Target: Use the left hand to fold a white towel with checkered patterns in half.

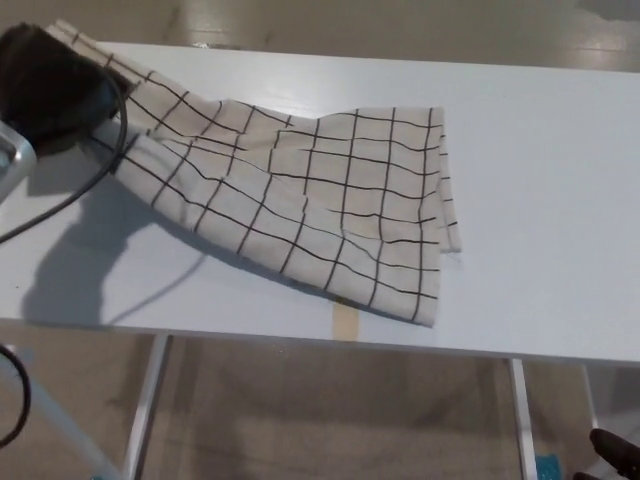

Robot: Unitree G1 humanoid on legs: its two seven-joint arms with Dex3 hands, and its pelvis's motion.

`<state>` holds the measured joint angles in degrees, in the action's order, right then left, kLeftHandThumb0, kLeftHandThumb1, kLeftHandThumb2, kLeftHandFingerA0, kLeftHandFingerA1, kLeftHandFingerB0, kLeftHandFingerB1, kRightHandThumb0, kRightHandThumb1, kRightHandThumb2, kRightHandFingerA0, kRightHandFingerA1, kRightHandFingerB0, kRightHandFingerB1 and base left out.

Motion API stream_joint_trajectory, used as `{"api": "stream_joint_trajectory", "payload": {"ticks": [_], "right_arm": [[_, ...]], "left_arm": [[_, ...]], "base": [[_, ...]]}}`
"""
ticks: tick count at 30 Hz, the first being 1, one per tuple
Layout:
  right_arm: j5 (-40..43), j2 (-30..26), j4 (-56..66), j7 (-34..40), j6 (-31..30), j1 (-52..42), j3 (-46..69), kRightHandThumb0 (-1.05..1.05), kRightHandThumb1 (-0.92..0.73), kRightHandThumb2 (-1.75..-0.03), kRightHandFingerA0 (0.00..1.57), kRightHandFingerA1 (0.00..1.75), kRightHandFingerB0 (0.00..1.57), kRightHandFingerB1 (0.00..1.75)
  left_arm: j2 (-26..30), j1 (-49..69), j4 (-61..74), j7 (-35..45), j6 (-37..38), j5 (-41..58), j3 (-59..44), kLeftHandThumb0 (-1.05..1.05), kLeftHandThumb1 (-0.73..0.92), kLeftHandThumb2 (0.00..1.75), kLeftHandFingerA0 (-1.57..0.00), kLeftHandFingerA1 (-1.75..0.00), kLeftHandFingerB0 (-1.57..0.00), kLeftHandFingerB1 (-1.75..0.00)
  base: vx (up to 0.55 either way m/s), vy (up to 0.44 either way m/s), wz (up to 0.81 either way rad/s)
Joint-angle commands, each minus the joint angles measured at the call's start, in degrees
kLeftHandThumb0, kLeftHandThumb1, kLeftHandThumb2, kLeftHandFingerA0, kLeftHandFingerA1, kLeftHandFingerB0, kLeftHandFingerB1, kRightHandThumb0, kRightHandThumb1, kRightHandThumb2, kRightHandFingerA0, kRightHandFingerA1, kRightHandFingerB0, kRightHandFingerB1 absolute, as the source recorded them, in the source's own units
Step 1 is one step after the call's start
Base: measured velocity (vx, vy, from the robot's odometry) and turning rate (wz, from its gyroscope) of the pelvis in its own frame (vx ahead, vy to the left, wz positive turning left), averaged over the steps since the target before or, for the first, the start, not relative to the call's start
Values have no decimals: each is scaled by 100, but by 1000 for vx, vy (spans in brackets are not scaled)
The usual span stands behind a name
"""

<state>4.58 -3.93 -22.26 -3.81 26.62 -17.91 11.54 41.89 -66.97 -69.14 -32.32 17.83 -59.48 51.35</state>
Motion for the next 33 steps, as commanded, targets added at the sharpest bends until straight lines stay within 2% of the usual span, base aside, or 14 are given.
{"api": "stream_joint_trajectory", "payload": {"ticks": [1, 2, 3, 4, 6, 7, 14, 25, 26, 27, 28, 29, 32, 33], "right_arm": [[24, -56, -36, -15, -116, -43, 22, -42, -75, -63, 45, 60, 52, 50], [16, -51, -40, -8, -93, -53, 23, -42, -76, -63, 45, 60, 52, 50], [6, -46, -6, 1, -102, -67, 17, -40, -62, -101, 40, 65, 49, 64], [7, -42, 17, 3, -110, -70, 17, -39, -62, -101, 41, 66, 51, 65], [13, -40, 40, 2, -122, -67, 18, -39, -62, -101, 41, 66, 51, 65], [25, -35, 45, -2, -131, -62, 20, -41, -76, -63, 46, 62, 56, 51], [33, -13, 131, 22, -265, -14, 17, -41, -77, -62, 46, 62, 61, 52], [15, 9, 114, 59, -283, 82, 13, -42, -77, -63, 49, 60, 63, 51], [40, 18, 109, 51, -290, 108, 18, -42, -77, -63, 48, 60, 64, 52], [57, 25, 106, 43, -290, 115, 20, -42, -77, -63, 48, 60, 64, 52], [61, 54, 109, 49, -264, 111, 15, -41, -77, -63, 49, 61, 66, 53], [56, 63, 105, 60, -254, 128, 14, -41, -77, -63, 51, 62, 67, 53], [49, 77, 83, 78, -261, 179, 15, -41, -77, -63, 52, 62, 68, 54], [39, 80, 95, 78, -262, 163, 8, -40, -77, -63, 53, 62, 68, 54]], "left_arm": [[-161, -450, -28, -279, -262, -439, 134, -32, 59, 57, -80, -175, -65, -168], [-228, -526, -9, -179, -275, -422, 118, -39, 57, 57, -78, -175, -65, -162], [-288, -622, 35, -107, -242, -381, 79, -37, 53, 56, -78, -175, -65, -161], [-357, -734, 93, -127, -187, -325, 14, -32, 52, 55, -78, -175, -68, -161], [-440, -864, 150, -196, -113, -271, -76, -32, 52, 55, -78, -175, -68, -161], [-471, -906, 163, -209, -64, -236, -123, -30, 52, 55, -79, -175, -68, -162], [-1061, -1341, 847, -231, 182, -101, -564, -24, 57, 57, -89, -175, -76, -167], [-1562, -1078, 2712, -147, 745, -734, -94, -28, 52, 59, -97, -173, -88, -153], [-1600, -1022, 2860, -110, 777, -770, -34, -31, 36, 77, -129, -144, -104, -125], [-1621, -986, 2933, -116, 780, -795, 0, -31, 36, 77, -129, -144, -104, -125], [-1702, -789, 3248, -102, 835, -873, 139, -28, 52, 58, -98, -173, -97, -136], [-1733, -692, 3391, -80, 872, -917, 214, -30, 37, 78, -130, -145, -105, -124], [-1772, -369, 3741, 92, 1041, -966, 415, -27, 36, 79, -126, -141, -108, -130], [-1766, -234, 3853, 213, 1127, -930, 472, -26, 54, 59, -96, -174, -85, -160]], "base": [[0, 0, 0], [0, 0, 0], [0, 0, 0], [0, 0, 0], [0, 0, 0], [0, 0, 0], [0, 0, 0], [0, 0, 0], [0, 0, 0], [0, 0, 0], [0, 0, 0], [0, 0, 0], [0, 0, 0], [0, 0, 0]]}}
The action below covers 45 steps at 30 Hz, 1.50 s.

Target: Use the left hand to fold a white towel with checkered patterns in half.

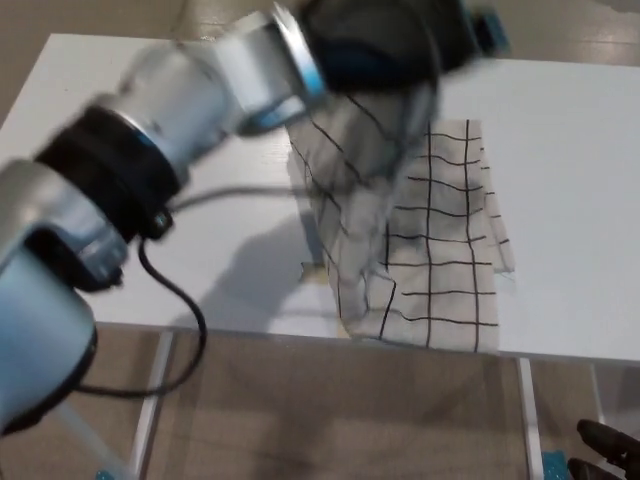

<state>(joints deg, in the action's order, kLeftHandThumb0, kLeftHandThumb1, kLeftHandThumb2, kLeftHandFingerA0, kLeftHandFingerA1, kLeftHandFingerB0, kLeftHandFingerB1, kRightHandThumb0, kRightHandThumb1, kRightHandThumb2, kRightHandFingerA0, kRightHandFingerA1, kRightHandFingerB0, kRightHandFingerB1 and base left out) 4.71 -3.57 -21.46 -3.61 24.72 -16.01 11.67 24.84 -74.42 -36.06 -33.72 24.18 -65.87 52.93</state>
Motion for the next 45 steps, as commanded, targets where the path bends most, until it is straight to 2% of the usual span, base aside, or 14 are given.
{"api": "stream_joint_trajectory", "payload": {"ticks": [1, 6, 13, 14, 15, 16, 17, 18, 19, 20, 22, 23, 30, 45], "right_arm": [[-21, 28, 43, 67, -64, -62, -19, -41, -77, -63, 54, 63, 69, 55], [1, 7, 89, 33, -144, -51, -31, -40, -77, -63, 54, 63, 69, 55], [-63, -30, -119, 21, -63, 247, -83, -41, -77, -63, 55, 64, 71, 53], [-54, -26, -185, 12, -18, 288, -85, -41, -77, -63, 54, 63, 72, 52], [-58, -33, -241, 14, 22, 331, -80, -41, -77, -63, 54, 63, 72, 52], [-66, -25, -267, 29, 55, 357, -80, -41, -76, -63, 54, 62, 72, 52], [-71, -12, -292, 42, 66, 379, -83, -42, -76, -62, 54, 62, 72, 52], [-74, -2, -313, 51, 75, 396, -85, -42, -76, -62, 54, 62, 72, 52], [-68, 8, -319, 55, 41, 405, -88, -42, -76, -62, 54, 62, 71, 52], [-57, -3, -328, 64, -26, 479, -78, -42, -76, -62, 54, 62, 71, 53], [-54, -9, -334, 70, -51, 519, -71, -43, -76, -62, 54, 63, 71, 53], [-49, -11, -315, 67, -68, 537, -69, -42, -76, -62, 54, 62, 72, 54], [19, -5, -357, 29, -75, 612, -38, -42, -76, -62, 55, 64, 74, 55], [-122, 23, -633, 80, 181, 348, -70, -44, -75, -62, 57, 65, 75, 55]], "left_arm": [[-39, 776, 710, 687, 650, -170, 399, -30, 54, 56, -94, -175, -81, -161], [13, 1433, 829, 1581, 893, 253, 420, -37, 53, 56, -92, -175, -78, -165], [108, 1911, 506, 1683, 951, 39, 475, -29, 52, 55, -87, -175, -71, -172], [117, 2028, 439, 1847, 990, 93, 455, -41, 39, 75, -113, -143, -88, -126], [109, 2084, 361, 1976, 1015, 152, 439, -41, 39, 75, -113, -143, -88, -126], [126, 2105, 372, 2311, 993, 257, 407, -58, 59, 58, -58, -89, -65, -56], [115, 2156, 457, 2941, 834, 460, 318, -79, 50, 85, -5, -33, -14, -40], [105, 2195, 520, 3401, 718, 607, 248, -79, 50, 85, -5, -33, -14, -40], [78, 2334, 736, 4248, 350, 1003, 56, -90, 55, 90, 0, 0, -9, -14], [29, 2362, 978, 4972, -149, 1357, -176, -95, 59, 62, 0, 0, 0, -3], [3, 2360, 1062, 5228, -318, 1452, -275, -94, 66, 61, 0, 0, 0, 0], [-26, 2315, 1064, 5331, -377, 1584, -373, -97, 59, 61, 0, 0, 0, -9], [-51, 1952, 1404, 5823, -690, 2159, -984, -97, 58, 62, 0, 0, 0, -8], [-585, 1393, 1677, 5683, -823, 2958, -2073, -102, 54, 68, 0, 0, 0, -15]], "base": [[0, 0, 0], [0, 0, 0], [0, 0, 0], [0, 0, 0], [0, 0, 0], [0, 0, 0], [0, 0, 0], [0, 0, 0], [0, 0, 0], [0, 0, 0], [0, 0, 0], [0, 0, 0], [0, 0, 0], [0, 0, 0]]}}
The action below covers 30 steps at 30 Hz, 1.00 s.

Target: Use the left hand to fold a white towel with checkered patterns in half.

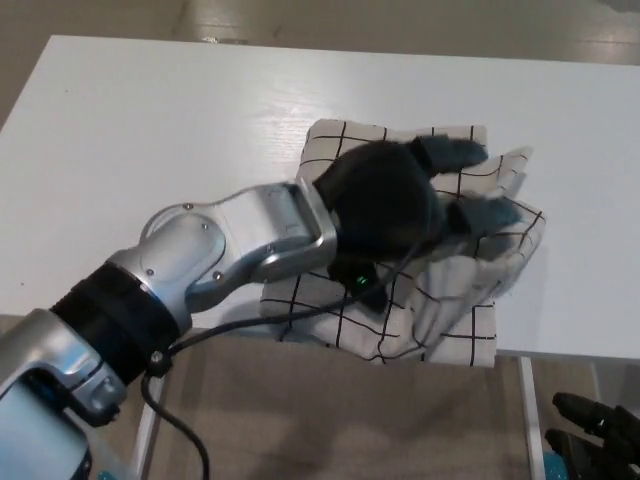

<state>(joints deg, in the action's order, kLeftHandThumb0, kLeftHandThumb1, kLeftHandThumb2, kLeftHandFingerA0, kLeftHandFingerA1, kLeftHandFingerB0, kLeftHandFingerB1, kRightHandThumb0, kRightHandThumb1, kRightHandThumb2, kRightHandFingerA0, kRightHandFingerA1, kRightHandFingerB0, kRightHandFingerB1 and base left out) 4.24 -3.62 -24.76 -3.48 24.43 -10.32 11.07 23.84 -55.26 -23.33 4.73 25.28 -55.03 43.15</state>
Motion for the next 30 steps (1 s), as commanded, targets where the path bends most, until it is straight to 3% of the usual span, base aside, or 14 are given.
{"api": "stream_joint_trajectory", "payload": {"ticks": [1, 10, 18, 21, 22, 24, 25, 30], "right_arm": [[-117, 17, -342, 91, 251, -210, -19, -44, -75, -62, 57, 64, 75, 55], [20, 33, -399, -98, 374, -272, -9, -45, -75, -62, 56, 63, 78, 56], [-75, 9, -468, -11, 435, -381, 1, -44, -75, -62, 56, 61, 78, 54], [-48, -50, -418, -62, 362, -410, 18, -44, -75, -62, 57, 60, 78, 54], [-9, -64, -378, -93, 334, -424, 36, -44, -75, -63, 57, 60, 78, 54], [49, -80, -284, -128, 278, -448, 65, -44, -75, -62, 57, 61, 76, 53], [55, -90, -202, -116, 239, -466, 81, -44, -75, -62, 57, 61, 75, 52], [42, -140, -36, -31, 156, -503, 165, -44, -75, -62, 57, 62, 73, 51]], "left_arm": [[-527, -630, 398, 1786, -914, 1915, -1223, -102, 54, 68, 0, 0, 0, -16], [-532, -1147, 706, 2239, -1203, 2690, -2138, -102, 58, 67, 0, 0, 0, -18], [164, -931, 1287, 2683, -1253, 3154, -2949, -101, 61, 66, 0, 0, 0, -23], [494, -583, 1771, 3005, -1416, 3648, -3363, -99, 59, 64, 0, 0, 0, -23], [592, -411, 1942, 3065, -1432, 3829, -3503, -86, 49, 92, 0, 0, 0, -17], [822, 48, 2358, 3201, -1457, 4227, -3822, -89, 49, 84, 0, 0, -5, -21], [1062, 588, 2788, 3326, -1431, 4601, -4143, -80, 47, 91, 0, -7, 0, -23], [1512, 1942, 3713, 3543, -1241, 5442, -4927, -79, 47, 91, 0, -10, -1, -26]], "base": [[0, 0, 0], [0, 0, 0], [0, 0, 0], [0, 0, 0], [0, 0, 0], [0, 0, 0], [0, 0, 0], [0, 0, 0]]}}
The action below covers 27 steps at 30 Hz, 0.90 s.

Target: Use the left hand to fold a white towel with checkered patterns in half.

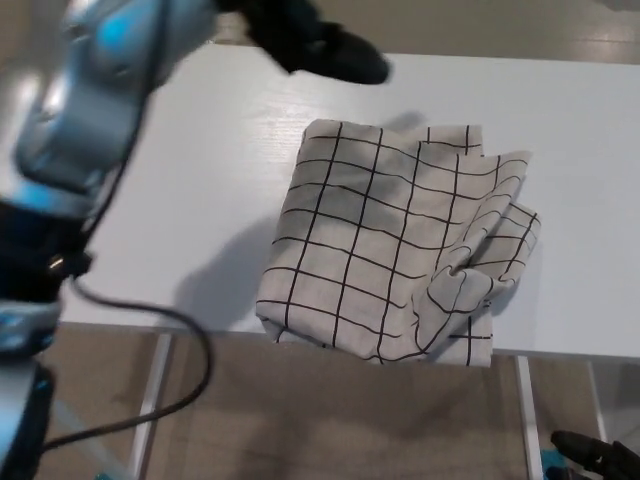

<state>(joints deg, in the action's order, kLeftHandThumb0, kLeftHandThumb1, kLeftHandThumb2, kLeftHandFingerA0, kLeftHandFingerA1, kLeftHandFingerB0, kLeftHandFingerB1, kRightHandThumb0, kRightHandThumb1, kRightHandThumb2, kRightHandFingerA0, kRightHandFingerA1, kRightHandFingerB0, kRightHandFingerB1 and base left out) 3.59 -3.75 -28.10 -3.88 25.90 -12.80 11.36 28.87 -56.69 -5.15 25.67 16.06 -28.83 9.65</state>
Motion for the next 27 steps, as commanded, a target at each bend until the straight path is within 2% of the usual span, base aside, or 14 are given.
{"api": "stream_joint_trajectory", "payload": {"ticks": [1, 3, 4, 5, 6, 7, 11, 12, 14, 15, 16, 21, 22, 27], "right_arm": [[96, -165, 408, 2, -35, -274, 151, -44, -75, -62, 57, 62, 72, 51], [141, -186, 483, -48, -96, -293, 172, -44, -75, -62, 57, 62, 72, 51], [163, -200, 536, -66, -119, -291, 186, -44, -75, -62, 57, 62, 73, 52], [181, -204, 624, -74, -122, -296, 204, -44, -75, -62, 57, 62, 72, 51], [183, -199, 660, -70, -113, -302, 210, -44, -75, -62, 57, 62, 72, 51], [162, -202, 722, -35, -105, -300, 223, -44, -75, -62, 57, 62, 70, 50], [155, -202, 1031, 66, -233, -314, 290, -44, -75, -62, 56, 62, 69, 50], [240, -186, 1161, 53, -310, -336, 326, -44, -75, -62, 55, 63, 71, 51], [344, -162, 1265, 15, -218, -382, 378, -43, -75, -63, 54, 63, 71, 51], [341, -161, 1267, 12, -220, -392, 378, -43, -75, -63, 54, 63, 71, 51], [334, -160, 1277, 19, -207, -409, 386, -43, -75, -63, 54, 63, 71, 52], [318, -149, 1310, 26, -202, -430, 408, -43, -75, -63, 54, 63, 71, 52], [417, -184, 1418, -25, -317, -528, 475, -43, -75, -62, 55, 66, 71, 51], [531, -160, 1622, -59, -697, -715, 531, -41, -74, -62, 53, 67, 70, 51]], "left_arm": [[1104, 2549, 2173, 1560, -317, 3158, -1885, -79, 49, 90, -3, -11, -4, -28], [1165, 2963, 2422, 1670, -342, 3496, -2172, -80, 50, 90, -7, -13, -6, -30], [1146, 3351, 2661, 1764, -415, 3808, -2469, -81, 51, 88, -7, -24, -1, -35], [1092, 3965, 3021, 1888, -527, 4310, -2936, -37, 20, 86, 0, -48, -1, -48], [1070, 4193, 3146, 1923, -562, 4498, -3105, -37, 20, 86, 0, -48, -1, -48], [973, 4535, 3238, 2005, -611, 4842, -3360, -78, 55, 59, -24, -29, -22, -30], [697, 5663, 3472, 2306, -1185, 6159, -4057, -71, 51, 57, -33, -32, -33, -31], [639, 6041, 3451, 2512, -1329, 6496, -4315, -75, 45, 80, -35, -43, -32, -40], [463, 6622, 3276, 2802, -1317, 6842, -4542, -82, 51, 78, -44, -45, -37, -39], [469, 6655, 3282, 2798, -1308, 6857, -4543, -82, 51, 78, -44, -45, -37, -39], [445, 6752, 3266, 2832, -1304, 6892, -4551, -68, 43, 80, -45, -50, -38, -45], [459, 6967, 3261, 2860, -1277, 7015, -4567, -68, 43, 80, -45, -50, -38, -45], [306, 7567, 3058, 3135, -1391, 6960, -4510, -63, 51, 56, -59, -43, -57, -40], [228, 8555, 2389, 3452, -964, 5951, -3916, -55, 45, 55, -58, -42, -56, -38]], "base": [[0, 0, 0], [0, 0, 0], [0, 0, 0], [0, 0, 0], [0, 0, 0], [0, 0, 0], [0, 0, 0], [0, 0, 0], [0, 0, 0], [0, 0, 0], [0, 0, 0], [0, 0, 0], [0, 0, 0], [0, 0, 0]]}}
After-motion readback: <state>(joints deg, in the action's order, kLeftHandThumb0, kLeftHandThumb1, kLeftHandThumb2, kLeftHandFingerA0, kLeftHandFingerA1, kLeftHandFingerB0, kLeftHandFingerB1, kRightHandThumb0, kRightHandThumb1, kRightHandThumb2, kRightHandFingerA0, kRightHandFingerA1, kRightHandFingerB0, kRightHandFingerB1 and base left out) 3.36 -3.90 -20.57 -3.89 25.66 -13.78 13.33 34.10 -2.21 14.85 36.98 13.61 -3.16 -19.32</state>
